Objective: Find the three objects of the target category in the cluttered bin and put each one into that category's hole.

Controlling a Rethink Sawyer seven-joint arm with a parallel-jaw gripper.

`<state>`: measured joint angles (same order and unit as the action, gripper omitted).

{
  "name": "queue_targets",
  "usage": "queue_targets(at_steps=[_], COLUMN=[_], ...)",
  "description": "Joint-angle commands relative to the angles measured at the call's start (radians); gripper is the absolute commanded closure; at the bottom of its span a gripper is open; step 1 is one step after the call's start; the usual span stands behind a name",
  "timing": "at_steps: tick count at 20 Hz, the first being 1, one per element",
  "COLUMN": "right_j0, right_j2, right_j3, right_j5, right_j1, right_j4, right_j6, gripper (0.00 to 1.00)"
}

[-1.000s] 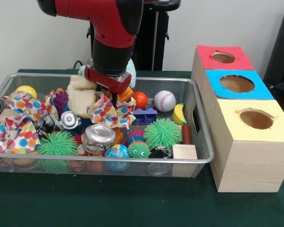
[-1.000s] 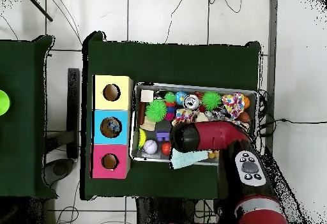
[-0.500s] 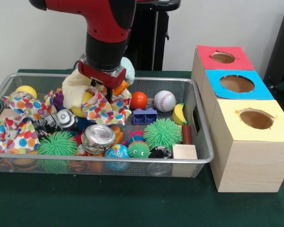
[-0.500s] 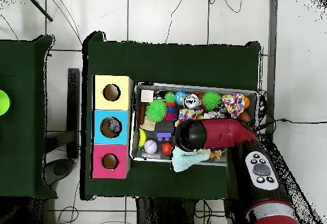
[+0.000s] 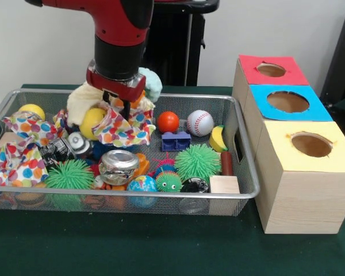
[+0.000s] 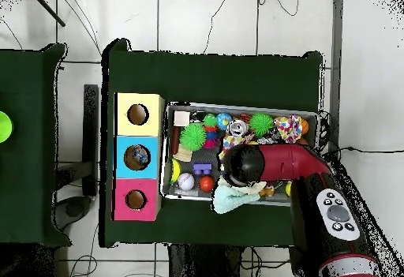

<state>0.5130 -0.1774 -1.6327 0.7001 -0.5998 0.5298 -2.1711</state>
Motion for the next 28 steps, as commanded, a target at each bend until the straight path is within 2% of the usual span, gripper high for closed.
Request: queue_targets(at_steps=[1, 9, 19, 25, 28], right_j0=[0.068, 0.075, 0.074, 0.083, 0.086], right_j2=[-0.016, -0.023, -0.03, -0.049, -0.055], right_j3=[0.087, 0.093, 0.048, 0.036, 0.038], right_j5=[0.192, 0.238, 0.28, 0.268, 0.305], right_j1=[-0.053, -0.106, -0.19, -0.231, -0.258], right_j4=[0.125, 0.127, 0.101, 0.119, 0.115], right_j6=[0.378, 0.417, 0.411, 0.425, 0.442], gripper=[1.0, 1.0, 1.0, 1.0, 1.0])
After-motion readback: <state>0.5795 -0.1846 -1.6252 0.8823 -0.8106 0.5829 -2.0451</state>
